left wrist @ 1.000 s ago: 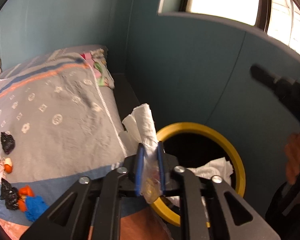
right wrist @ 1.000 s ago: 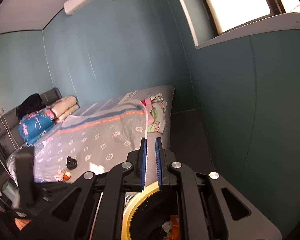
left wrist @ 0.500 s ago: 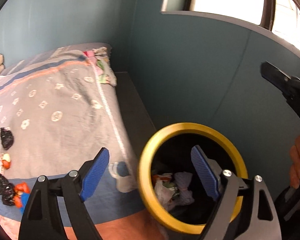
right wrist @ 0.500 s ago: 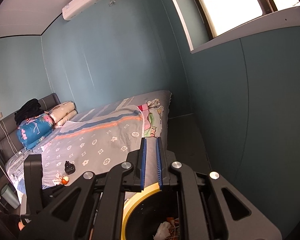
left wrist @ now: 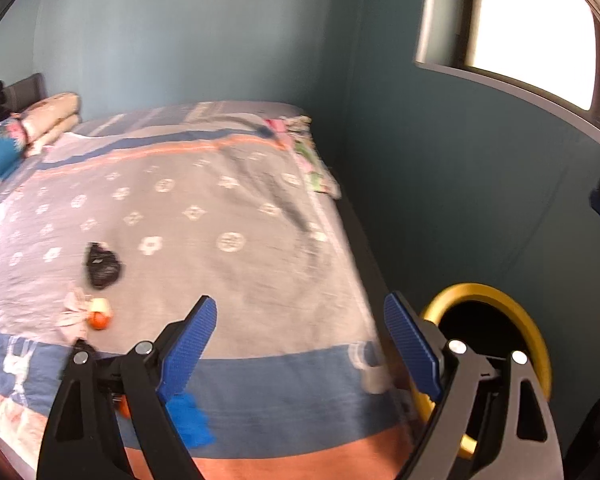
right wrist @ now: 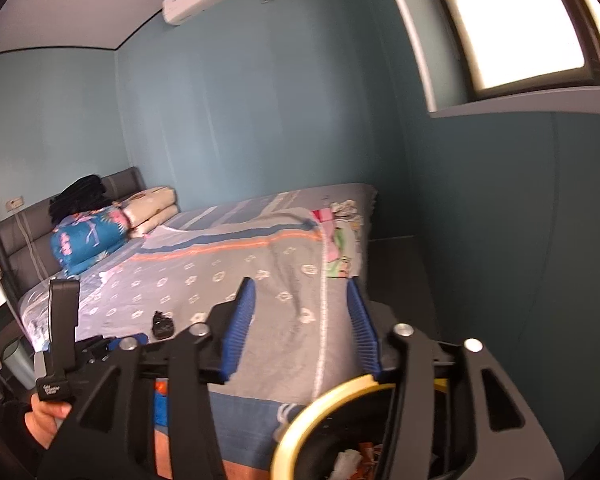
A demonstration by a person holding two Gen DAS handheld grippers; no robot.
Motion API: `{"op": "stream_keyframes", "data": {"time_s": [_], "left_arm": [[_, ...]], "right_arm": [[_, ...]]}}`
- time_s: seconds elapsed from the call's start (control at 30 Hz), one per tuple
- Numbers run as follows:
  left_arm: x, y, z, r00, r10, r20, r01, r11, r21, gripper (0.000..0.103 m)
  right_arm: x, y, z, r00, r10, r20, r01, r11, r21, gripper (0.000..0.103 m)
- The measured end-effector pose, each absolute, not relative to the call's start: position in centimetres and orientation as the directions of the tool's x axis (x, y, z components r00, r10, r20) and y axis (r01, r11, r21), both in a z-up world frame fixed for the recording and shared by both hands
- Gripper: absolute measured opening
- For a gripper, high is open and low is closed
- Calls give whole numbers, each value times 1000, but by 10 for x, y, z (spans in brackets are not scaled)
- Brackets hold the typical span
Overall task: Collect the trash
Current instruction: 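Move both tools back over the bed toward the pink cloth and blue glove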
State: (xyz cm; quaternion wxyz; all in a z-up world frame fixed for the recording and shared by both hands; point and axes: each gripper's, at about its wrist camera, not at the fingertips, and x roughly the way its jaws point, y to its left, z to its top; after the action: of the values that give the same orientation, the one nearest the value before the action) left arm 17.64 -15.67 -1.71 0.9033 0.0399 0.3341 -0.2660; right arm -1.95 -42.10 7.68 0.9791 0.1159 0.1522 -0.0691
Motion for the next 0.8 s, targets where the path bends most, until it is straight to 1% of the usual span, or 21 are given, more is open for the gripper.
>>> {"op": "stream_keyframes", "data": {"time_s": [0.07,0.13,0.2,0.27,0.33,0.5,0.57,0.63,0.8], "left_arm": [[185,-138,-17,650,-433,-625,474,873,-111,83],[194,-117,-17,664,-413,-624,435,892,-127,83],[199,-95,-16,675,-398,-621,399,905,-147,83],[205,-77,-16,690,-380,-617,366,917,-155,83],[214,-59,-17,704,-355,-616,330,930,-160,83],[232,-18,-22,718,-306,-625,256,951,-172,83],[239,-3,-24,726,-280,-628,229,960,-164,83],[245,6,-27,730,-260,-633,210,966,-154,83],[264,37,-44,724,-205,-659,151,979,-138,83]], "right_arm": [[-8,-406,77,943,-70,-326,140,971,194,51],[2,-394,77,941,-37,-335,108,975,196,59],[14,-380,75,939,-3,-344,74,979,192,64],[28,-362,71,933,38,-357,31,982,186,66],[38,-347,67,927,65,-370,2,984,178,70],[65,-310,53,905,127,-406,-67,985,159,73],[77,-294,46,891,162,-424,-101,981,163,73],[86,-282,39,880,185,-438,-125,979,163,78],[107,-247,13,835,244,-493,-191,969,157,80]]}}
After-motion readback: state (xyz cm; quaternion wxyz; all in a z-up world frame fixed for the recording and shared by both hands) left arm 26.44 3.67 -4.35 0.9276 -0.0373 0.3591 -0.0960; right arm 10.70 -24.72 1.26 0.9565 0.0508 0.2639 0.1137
